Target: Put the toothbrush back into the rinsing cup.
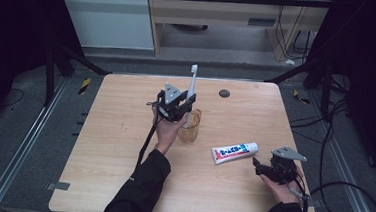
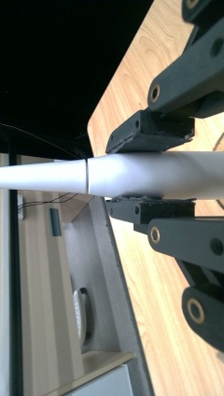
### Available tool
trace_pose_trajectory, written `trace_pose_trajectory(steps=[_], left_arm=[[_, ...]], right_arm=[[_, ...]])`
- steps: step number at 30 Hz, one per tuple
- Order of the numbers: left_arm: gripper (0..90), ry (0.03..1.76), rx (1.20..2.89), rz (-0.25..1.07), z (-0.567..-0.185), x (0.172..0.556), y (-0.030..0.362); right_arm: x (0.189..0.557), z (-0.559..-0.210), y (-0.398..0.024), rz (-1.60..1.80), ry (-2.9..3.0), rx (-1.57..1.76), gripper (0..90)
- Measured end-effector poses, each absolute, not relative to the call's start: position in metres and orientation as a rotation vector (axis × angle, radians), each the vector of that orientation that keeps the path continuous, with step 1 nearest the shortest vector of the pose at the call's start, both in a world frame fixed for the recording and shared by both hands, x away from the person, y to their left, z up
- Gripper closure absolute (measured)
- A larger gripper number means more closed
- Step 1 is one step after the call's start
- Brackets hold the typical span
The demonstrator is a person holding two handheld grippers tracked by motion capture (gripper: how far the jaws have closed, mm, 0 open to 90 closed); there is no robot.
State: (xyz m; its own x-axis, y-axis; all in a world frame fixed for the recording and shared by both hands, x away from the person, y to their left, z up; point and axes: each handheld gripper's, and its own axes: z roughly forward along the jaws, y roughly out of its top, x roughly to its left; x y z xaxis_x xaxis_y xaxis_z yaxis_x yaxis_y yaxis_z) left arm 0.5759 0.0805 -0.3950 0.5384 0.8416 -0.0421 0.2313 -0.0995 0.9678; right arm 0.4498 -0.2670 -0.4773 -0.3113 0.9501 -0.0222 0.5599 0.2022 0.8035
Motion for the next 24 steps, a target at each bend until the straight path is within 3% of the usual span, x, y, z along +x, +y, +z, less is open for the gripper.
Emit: trace_pose_trajectory(steps=[24], left_arm=[[67.1, 0.970, 1.685, 0.654, -0.428, 0.569, 0.086]], right_arm=[[0.451, -0.478, -0.266, 0.959, 1.958, 1.400, 22.4]])
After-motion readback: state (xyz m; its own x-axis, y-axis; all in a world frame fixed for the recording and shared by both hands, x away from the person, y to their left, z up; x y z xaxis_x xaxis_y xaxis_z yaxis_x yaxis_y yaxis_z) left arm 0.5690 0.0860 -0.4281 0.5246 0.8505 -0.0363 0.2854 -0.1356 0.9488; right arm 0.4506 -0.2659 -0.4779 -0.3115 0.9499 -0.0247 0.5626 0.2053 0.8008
